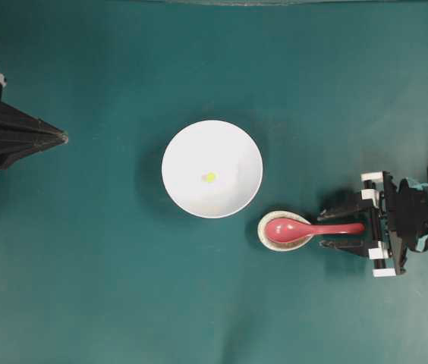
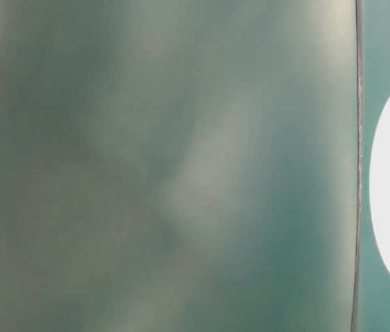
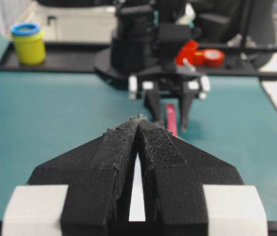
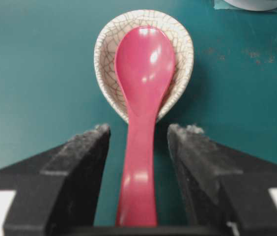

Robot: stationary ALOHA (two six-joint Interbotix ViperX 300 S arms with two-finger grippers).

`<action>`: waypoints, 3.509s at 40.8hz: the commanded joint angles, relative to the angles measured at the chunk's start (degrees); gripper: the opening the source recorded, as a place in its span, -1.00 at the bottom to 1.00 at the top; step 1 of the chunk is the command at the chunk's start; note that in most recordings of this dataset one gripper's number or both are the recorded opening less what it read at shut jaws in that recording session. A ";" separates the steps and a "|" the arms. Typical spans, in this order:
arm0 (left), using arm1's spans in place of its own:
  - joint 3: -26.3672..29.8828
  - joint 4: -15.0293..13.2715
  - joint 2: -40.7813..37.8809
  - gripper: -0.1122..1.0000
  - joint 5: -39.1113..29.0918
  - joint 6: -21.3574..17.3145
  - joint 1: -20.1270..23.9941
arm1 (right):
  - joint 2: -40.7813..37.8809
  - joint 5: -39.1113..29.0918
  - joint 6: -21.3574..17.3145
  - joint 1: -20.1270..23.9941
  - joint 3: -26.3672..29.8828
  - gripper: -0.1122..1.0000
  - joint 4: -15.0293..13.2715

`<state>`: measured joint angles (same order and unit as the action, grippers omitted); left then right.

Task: Scoop the yellow hexagonal prism block from the bowl with a spoon using the right arm.
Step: 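Lower the right gripper and close it on the pink spoon handle, then lift the pink spoon out of the spoon rest with the right gripper, then carry the spoon over the white bowl and lower it inside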

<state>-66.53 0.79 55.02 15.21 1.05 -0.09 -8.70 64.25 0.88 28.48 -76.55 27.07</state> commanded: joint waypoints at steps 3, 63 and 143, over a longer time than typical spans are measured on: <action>1.32 0.09 -0.44 -0.74 0.44 0.09 -0.09 | 0.62 0.26 0.70 0.26 0.35 0.21 0.18; 1.32 0.09 -0.44 -0.74 0.18 0.00 -0.79 | 8.88 -5.36 1.05 0.26 0.00 -0.35 0.09; 1.49 0.18 0.18 -0.74 -3.60 -1.49 -0.79 | 34.19 -71.28 16.88 -30.50 25.22 -0.35 -1.05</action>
<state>-66.53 0.79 55.37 12.04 -0.35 -0.70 26.72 -4.31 17.75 -1.32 -54.76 26.10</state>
